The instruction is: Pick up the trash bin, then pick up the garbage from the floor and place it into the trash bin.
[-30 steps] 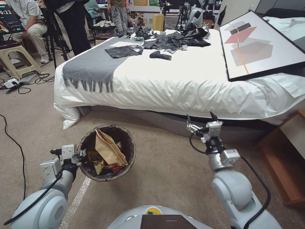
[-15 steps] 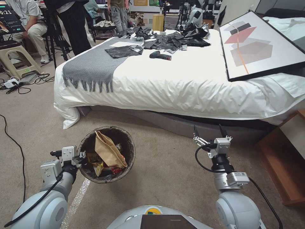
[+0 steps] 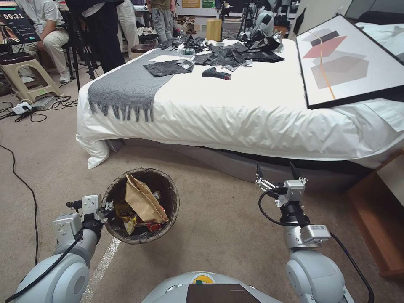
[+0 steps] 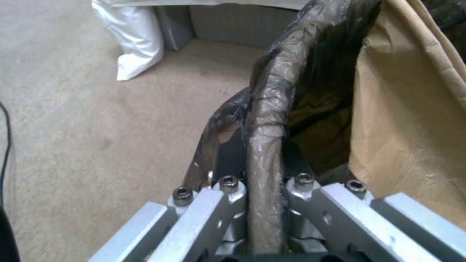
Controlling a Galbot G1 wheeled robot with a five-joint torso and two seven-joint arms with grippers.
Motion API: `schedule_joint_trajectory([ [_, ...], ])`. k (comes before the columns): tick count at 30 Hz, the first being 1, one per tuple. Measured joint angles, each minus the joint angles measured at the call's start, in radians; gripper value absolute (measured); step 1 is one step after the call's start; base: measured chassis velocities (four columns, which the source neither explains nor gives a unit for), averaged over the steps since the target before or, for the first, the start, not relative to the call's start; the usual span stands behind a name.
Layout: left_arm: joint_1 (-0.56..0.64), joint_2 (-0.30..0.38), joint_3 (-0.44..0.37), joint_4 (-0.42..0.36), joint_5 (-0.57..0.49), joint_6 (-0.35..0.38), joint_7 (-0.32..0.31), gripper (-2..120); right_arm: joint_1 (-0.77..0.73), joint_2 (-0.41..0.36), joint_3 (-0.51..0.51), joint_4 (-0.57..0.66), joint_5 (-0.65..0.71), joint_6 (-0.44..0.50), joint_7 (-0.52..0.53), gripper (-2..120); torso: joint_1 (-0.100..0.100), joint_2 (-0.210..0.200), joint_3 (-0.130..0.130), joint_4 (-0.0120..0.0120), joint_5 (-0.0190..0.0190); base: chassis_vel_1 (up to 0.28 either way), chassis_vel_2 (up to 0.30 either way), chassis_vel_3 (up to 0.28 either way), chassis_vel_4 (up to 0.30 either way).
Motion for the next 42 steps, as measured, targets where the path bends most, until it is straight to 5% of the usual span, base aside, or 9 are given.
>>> schedule_joint_trajectory([
  [42, 0.004, -0.002, -0.030, 0.000, -0.038, 0.000, -0.006, 3, 0.020, -0.020, -0.042, -0.041, -0.012, -0.023, 0.007, 100, 0.000, 0.000, 0.000, -0.0001, 0.0001, 0.053, 0.057, 0.057, 0.056],
])
